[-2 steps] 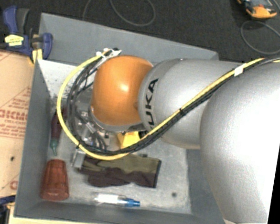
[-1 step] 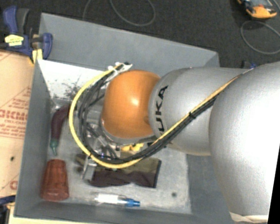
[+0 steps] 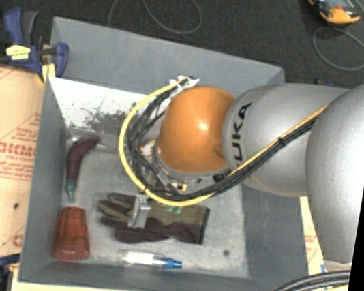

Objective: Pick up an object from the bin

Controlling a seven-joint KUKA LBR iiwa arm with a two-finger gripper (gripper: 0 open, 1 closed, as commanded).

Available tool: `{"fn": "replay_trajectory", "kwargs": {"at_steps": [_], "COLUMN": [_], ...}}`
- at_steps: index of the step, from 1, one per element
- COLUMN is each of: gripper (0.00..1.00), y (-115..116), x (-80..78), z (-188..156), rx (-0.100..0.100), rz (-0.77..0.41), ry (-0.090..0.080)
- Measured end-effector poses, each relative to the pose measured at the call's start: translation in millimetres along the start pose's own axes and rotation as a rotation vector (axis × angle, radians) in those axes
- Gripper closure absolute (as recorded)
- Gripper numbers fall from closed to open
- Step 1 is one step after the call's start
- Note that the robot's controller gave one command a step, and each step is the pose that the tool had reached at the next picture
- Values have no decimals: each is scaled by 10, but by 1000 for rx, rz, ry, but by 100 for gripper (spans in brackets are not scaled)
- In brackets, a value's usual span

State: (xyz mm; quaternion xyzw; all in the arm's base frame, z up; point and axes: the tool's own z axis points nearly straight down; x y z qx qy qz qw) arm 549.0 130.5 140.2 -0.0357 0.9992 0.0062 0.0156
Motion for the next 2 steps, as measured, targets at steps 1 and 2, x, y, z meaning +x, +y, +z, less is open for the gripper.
{"fn": "replay_trajectory", "kwargs": {"at_steps": [1,2], "gripper": [0,100], "y": [-261,-254], "x": [29,175], "z": [159,687], "rx": [2,-2], "rz": [24,83], "ry": [-2,-2]}}
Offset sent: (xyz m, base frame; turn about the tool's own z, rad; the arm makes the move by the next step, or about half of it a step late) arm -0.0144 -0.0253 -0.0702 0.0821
